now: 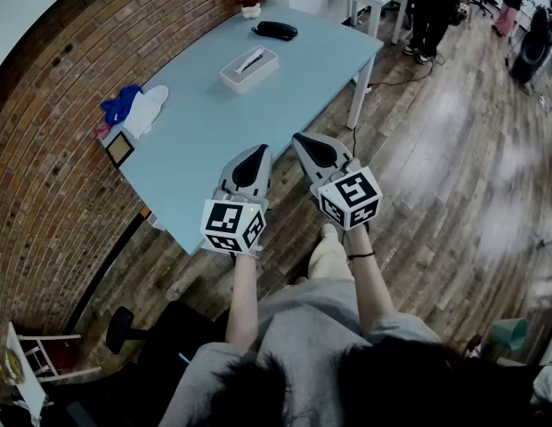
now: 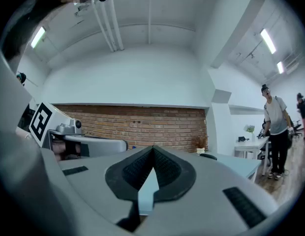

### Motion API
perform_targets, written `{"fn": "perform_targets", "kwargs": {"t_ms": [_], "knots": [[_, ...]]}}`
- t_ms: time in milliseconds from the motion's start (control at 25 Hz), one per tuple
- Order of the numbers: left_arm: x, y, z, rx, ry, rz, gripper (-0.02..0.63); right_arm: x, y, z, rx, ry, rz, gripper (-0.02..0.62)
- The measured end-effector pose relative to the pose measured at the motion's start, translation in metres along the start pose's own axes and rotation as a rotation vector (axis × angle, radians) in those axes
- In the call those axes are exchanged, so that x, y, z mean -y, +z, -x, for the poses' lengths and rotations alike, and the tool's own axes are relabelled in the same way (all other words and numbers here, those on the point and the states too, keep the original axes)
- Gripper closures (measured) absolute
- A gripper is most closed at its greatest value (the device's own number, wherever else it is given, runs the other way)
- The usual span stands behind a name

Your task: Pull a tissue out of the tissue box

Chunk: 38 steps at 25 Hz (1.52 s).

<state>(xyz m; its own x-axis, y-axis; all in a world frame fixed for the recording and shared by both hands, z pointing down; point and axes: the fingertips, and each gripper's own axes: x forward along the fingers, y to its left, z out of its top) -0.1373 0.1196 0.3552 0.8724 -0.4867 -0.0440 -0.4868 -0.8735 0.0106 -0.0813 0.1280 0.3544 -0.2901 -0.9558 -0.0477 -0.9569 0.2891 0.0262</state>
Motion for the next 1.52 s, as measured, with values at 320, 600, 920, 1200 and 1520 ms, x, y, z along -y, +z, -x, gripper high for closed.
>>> {"fn": "perform_targets", "kwargs": {"t_ms": [320, 600, 920, 1200, 1520], "knots": [[-0.002, -0.002, -0.003, -0.006, 0.002, 0.01, 0.603, 0.001, -0.002, -0.003, -0.017, 0.001, 0.004, 0.597], [-0.012, 0.002, -0.021, 0.01, 0.017, 0.044, 0.603, 0.019, 0.005, -0.019, -0.032, 0.023, 0.006, 0.597], [-0.034, 0.0, -0.065, 0.002, 0.041, 0.054, 0.603, 0.06, 0.002, -0.051, -0.043, 0.05, -0.013, 0.597], [-0.055, -0.003, -0.112, -0.002, 0.053, 0.049, 0.603, 0.103, -0.003, -0.086, -0.048, 0.071, -0.011, 0.597], [-0.073, -0.013, -0.149, -0.031, 0.09, 0.059, 0.603, 0.138, -0.016, -0.11, -0.064, 0.104, -0.039, 0.597]]}}
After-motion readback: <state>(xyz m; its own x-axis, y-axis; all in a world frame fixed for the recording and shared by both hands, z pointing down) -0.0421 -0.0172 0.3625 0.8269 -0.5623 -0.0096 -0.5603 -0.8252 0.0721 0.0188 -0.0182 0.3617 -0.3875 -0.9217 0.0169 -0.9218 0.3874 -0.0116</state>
